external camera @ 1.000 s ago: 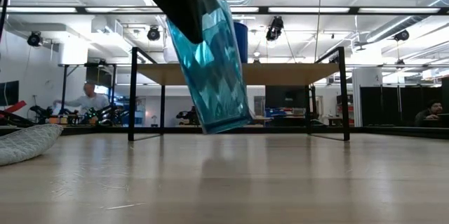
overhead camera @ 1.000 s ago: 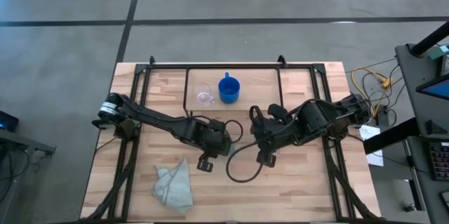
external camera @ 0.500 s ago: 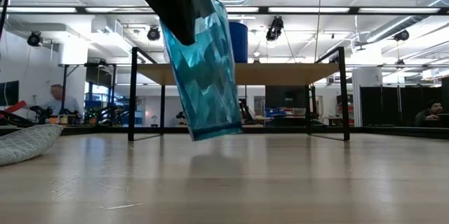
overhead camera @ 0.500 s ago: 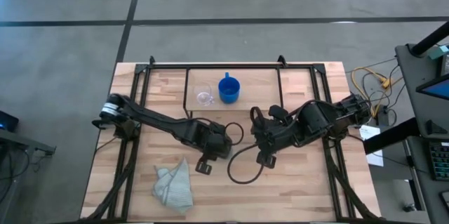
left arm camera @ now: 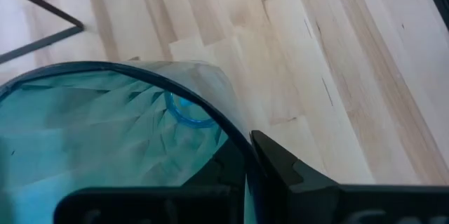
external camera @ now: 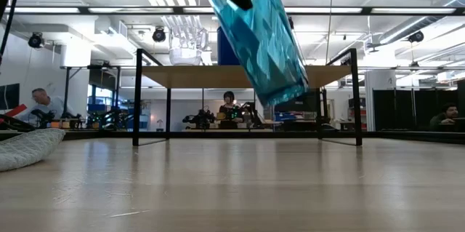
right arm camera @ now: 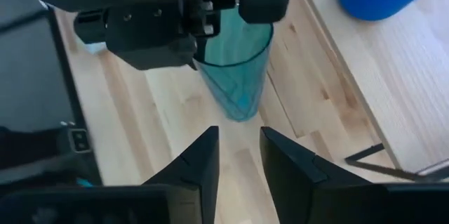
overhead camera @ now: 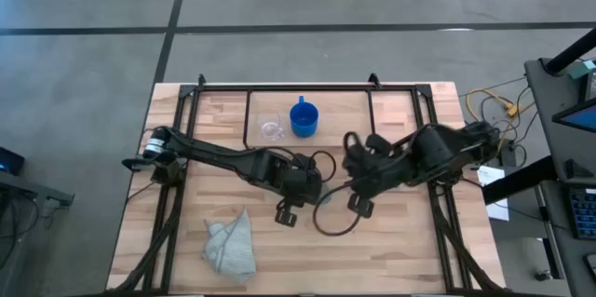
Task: Stack small to large cups/mugs on shelf
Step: Put the blue cup on the shelf
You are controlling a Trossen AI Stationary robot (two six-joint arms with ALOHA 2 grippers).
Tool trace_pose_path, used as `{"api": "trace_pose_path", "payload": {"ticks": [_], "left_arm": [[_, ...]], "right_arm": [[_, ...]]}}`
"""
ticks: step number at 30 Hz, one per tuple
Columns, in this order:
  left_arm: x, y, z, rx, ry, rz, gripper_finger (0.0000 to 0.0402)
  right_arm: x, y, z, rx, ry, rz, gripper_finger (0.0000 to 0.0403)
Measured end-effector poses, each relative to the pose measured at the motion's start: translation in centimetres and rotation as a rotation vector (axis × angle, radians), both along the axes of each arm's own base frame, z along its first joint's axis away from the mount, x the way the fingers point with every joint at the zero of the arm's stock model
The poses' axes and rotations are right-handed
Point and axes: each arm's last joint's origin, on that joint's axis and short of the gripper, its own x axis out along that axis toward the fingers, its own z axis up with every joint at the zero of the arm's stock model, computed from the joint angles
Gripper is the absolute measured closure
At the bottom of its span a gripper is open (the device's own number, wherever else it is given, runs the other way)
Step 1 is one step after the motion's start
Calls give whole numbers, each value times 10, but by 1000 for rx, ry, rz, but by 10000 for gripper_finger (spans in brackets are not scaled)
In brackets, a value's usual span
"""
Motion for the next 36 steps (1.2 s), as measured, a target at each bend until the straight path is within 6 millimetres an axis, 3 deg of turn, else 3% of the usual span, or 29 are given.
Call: {"api": "trace_pose_path", "payload": {"ticks": [7,11,27,36], "left_arm": [[-8,9,26,70,31,-2,402],[-5,14,32,84,11,-13,402],[47,16,-2,127,113,-37,401],[56,20,-4,98,74,-21,401]], "right_arm": [[-27,-12,23,42,-83,-28,323],[-32,-16,27,10,-111,-46,331],[-29,-15,12,-70,-54,-5,335],[-38,-19,1,-83,-7,-17,335]]}}
